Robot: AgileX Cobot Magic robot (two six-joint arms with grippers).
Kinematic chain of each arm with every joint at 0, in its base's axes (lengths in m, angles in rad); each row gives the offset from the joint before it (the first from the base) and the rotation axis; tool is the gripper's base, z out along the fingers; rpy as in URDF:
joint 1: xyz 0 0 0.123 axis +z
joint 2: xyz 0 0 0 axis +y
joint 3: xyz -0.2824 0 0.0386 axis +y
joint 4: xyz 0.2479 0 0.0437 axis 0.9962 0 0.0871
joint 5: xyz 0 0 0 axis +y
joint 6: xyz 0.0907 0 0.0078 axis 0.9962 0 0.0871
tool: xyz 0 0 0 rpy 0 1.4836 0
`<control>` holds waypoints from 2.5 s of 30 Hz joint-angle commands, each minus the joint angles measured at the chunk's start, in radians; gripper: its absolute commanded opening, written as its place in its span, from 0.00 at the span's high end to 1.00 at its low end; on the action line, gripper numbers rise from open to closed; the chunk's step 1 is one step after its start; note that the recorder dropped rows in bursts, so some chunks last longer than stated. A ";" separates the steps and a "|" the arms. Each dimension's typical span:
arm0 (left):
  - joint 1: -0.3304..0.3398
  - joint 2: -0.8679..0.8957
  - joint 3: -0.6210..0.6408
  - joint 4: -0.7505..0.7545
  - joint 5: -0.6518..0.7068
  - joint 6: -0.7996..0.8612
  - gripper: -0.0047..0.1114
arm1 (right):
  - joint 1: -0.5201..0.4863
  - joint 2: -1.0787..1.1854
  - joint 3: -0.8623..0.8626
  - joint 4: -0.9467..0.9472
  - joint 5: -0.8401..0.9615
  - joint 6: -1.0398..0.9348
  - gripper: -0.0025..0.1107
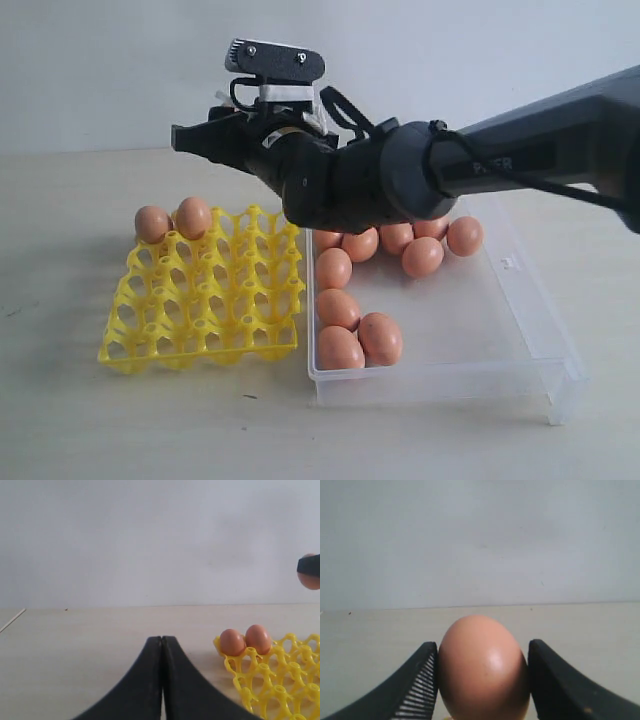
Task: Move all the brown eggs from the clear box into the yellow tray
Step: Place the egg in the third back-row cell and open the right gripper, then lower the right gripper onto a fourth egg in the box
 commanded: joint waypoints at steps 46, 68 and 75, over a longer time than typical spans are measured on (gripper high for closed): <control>-0.003 -0.006 0.003 -0.007 -0.002 -0.004 0.96 | 0.000 0.179 -0.102 -0.115 0.145 -0.035 0.47; -0.003 -0.006 0.003 -0.007 -0.002 -0.004 0.96 | -0.096 -0.185 -0.100 -0.115 0.850 -0.209 0.98; -0.003 -0.006 0.003 -0.007 -0.002 -0.004 0.96 | -0.215 -0.262 -0.100 -0.265 1.363 -0.201 0.98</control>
